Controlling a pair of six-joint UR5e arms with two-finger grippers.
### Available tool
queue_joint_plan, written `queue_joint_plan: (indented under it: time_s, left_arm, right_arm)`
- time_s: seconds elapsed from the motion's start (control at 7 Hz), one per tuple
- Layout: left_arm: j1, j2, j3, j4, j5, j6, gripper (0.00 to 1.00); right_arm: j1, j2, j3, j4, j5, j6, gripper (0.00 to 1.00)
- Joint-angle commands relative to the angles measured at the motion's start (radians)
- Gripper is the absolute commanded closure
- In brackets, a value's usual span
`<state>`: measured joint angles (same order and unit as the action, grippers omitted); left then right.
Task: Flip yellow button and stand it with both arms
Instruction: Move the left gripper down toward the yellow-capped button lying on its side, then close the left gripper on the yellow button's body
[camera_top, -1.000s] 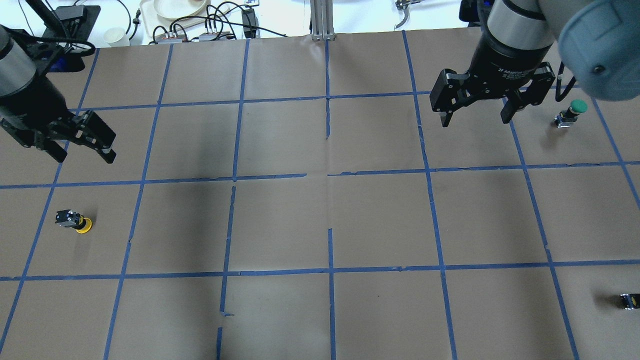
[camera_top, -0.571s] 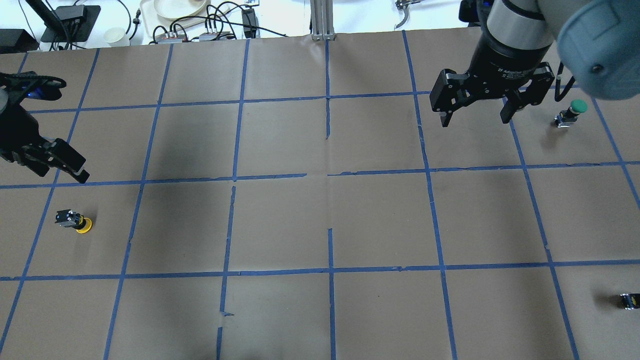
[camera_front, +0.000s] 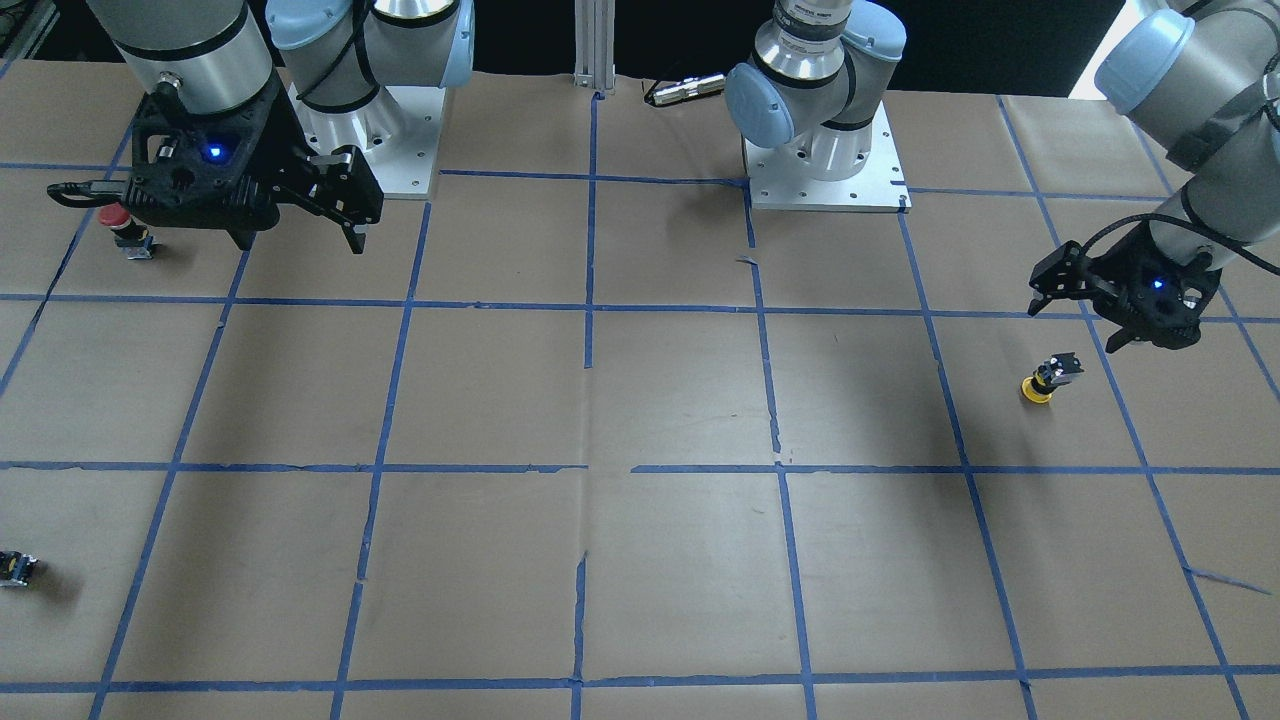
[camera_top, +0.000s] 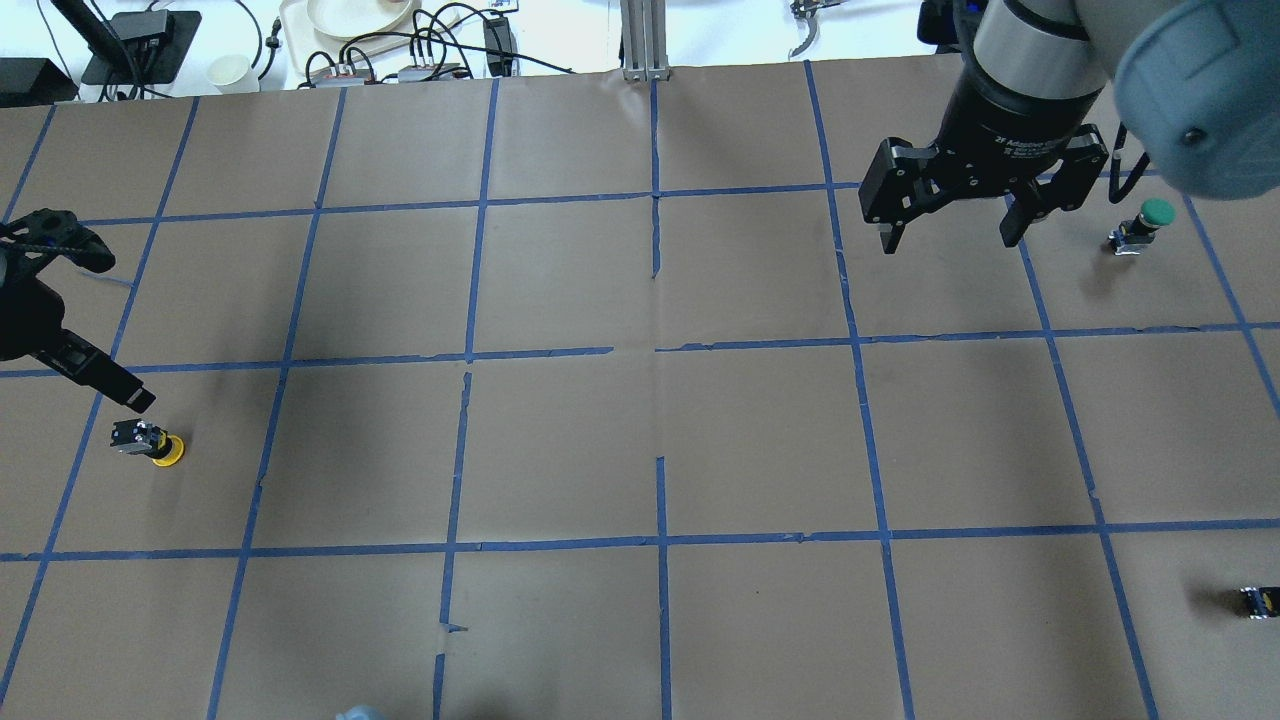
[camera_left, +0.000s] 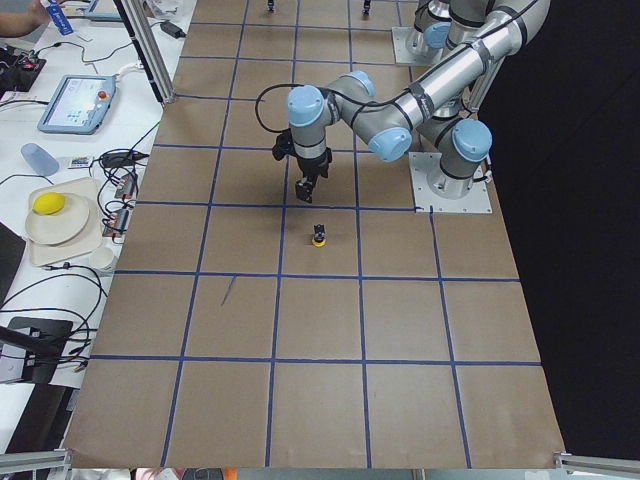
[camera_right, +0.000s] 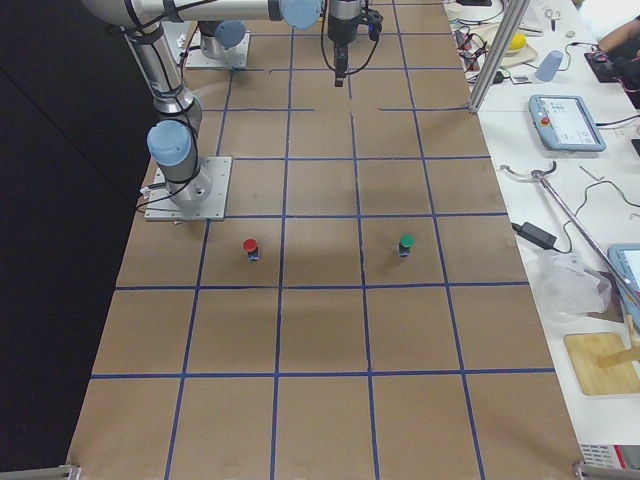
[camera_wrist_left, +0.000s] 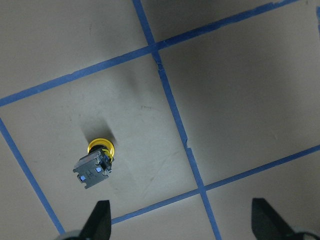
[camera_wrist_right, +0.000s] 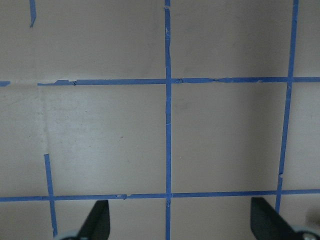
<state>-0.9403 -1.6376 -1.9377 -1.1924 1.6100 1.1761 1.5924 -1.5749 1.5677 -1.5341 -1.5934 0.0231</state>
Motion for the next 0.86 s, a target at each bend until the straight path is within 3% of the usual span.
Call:
queue_joint_plan:
  time_s: [0.0, 0.14, 0.43, 0.71]
  left_arm:
    - [0.098, -0.078, -0.069, 0.190, -0.045, 0.252, 0.01]
    - [0.124, -0.123, -0.060, 0.203, -0.130, 0.480, 0.01]
    - [0.136, -0.166, -0.066, 0.269, -0.131, 0.749, 0.01]
    - [0.143, -0.194, -0.070, 0.267, -0.099, 0.861, 0.01]
  right_arm:
    - [0.000, 0.001, 0.000, -0.001, 0.001, 0.000, 0.00]
    - [0.000, 0.001, 0.000, 0.000, 0.000, 0.000, 0.00]
    - [-0.002, 0.001, 0.000, 0.000, -0.002, -0.002, 0.00]
    - [-0.002, 0.001, 0.000, 0.000, -0.002, -0.002, 0.00]
